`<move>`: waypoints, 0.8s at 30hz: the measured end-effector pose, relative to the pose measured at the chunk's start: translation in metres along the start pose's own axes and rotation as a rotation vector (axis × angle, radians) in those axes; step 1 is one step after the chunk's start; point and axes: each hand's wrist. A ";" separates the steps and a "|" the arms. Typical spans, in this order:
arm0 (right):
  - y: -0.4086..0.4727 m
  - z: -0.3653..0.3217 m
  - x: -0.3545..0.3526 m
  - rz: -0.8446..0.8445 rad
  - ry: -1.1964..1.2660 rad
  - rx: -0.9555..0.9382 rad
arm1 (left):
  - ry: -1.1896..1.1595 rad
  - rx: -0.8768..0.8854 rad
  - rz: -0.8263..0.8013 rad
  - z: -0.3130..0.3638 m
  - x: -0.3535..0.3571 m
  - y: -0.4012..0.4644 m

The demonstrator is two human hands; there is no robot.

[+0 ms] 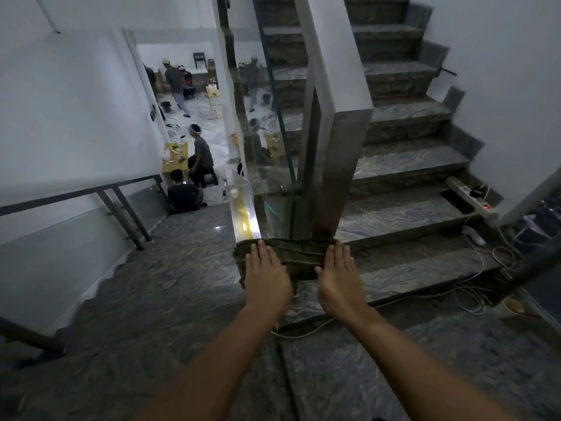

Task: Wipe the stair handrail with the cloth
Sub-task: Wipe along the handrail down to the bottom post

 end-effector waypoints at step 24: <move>-0.017 -0.036 0.000 -0.097 -0.098 -0.235 | -0.004 0.086 -0.077 -0.038 -0.003 0.037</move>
Point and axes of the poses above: each hand's wrist, its own y-axis towards the middle knuckle, its own x-axis out of the palm, z = x × y, and after that the axes turned 8 degrees about z, right-handed
